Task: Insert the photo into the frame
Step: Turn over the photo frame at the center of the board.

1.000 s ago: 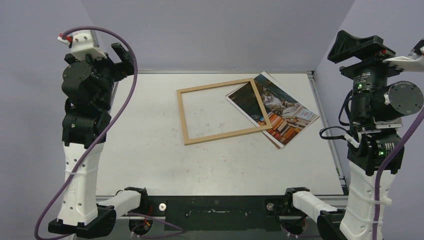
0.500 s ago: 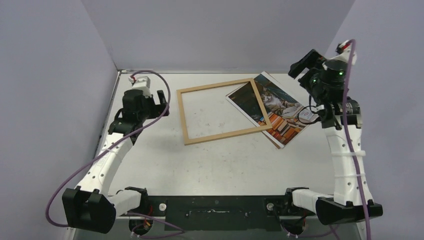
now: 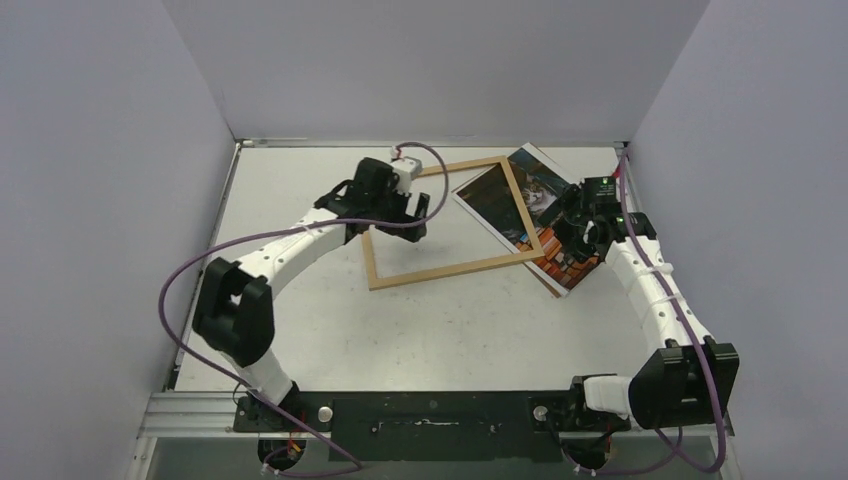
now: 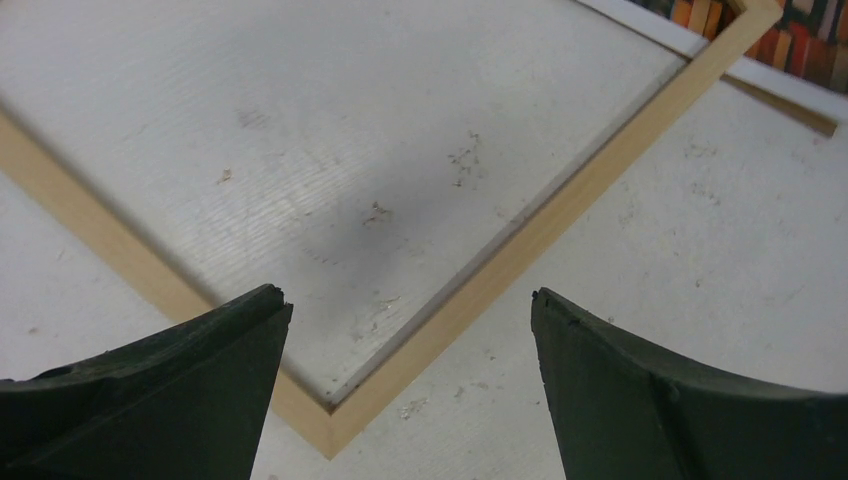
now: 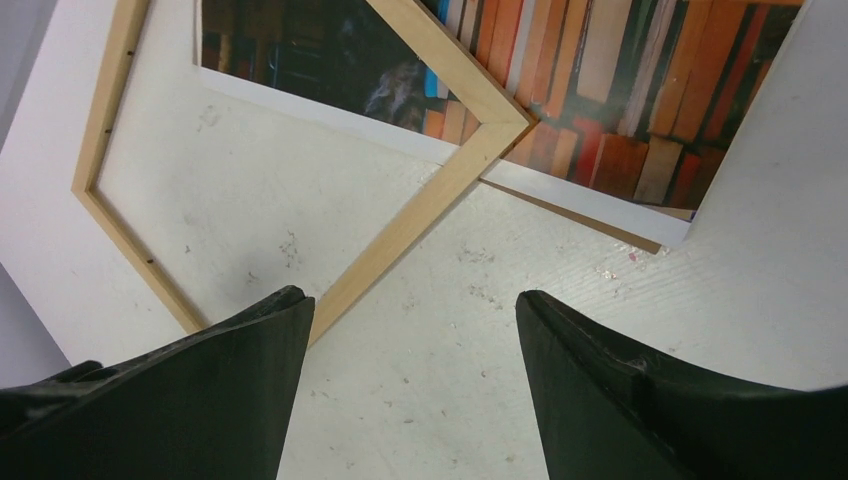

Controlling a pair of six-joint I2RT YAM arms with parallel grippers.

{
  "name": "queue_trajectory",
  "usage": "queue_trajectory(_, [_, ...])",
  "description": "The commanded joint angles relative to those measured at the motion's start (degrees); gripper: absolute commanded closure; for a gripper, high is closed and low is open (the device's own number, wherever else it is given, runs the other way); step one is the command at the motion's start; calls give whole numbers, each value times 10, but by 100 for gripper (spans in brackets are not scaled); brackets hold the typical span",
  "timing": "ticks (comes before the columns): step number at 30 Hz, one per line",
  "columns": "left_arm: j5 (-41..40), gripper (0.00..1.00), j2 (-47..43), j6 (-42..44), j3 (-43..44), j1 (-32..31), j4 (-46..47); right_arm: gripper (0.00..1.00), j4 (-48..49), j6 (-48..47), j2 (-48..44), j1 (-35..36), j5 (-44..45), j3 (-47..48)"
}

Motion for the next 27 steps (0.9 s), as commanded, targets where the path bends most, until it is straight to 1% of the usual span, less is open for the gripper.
queue_trajectory(1, [-18,17,96,123,107,-91,-65,26,27,32,27,5,-20,-7])
queue_trajectory(3, [-30,24,148,162,164,-122,-97,27,21,34,34,3,-17,-11])
queue_trajectory(4, [-31,25,169,170,185,-132,-106,27,17,35,36,1,-15,-13])
queue_trajectory(12, [-16,26,271,174,276,-171,-106,29,-18,42,43,-33,-3,-37])
queue_trajectory(14, [-16,28,288,177,288,-175,-110,29,-26,43,42,-50,-9,-46])
queue_trajectory(16, [-15,33,303,175,299,-176,-117,29,-30,47,40,-74,-20,-61])
queue_trajectory(21, [-24,39,329,172,301,-182,-117,30,-20,47,29,-118,-46,-104])
queue_trajectory(24, [-25,40,328,172,293,-191,-114,30,-16,47,24,-142,-59,-119])
queue_trajectory(27, [-24,41,326,168,285,-201,-113,31,-10,49,13,-150,-61,-130])
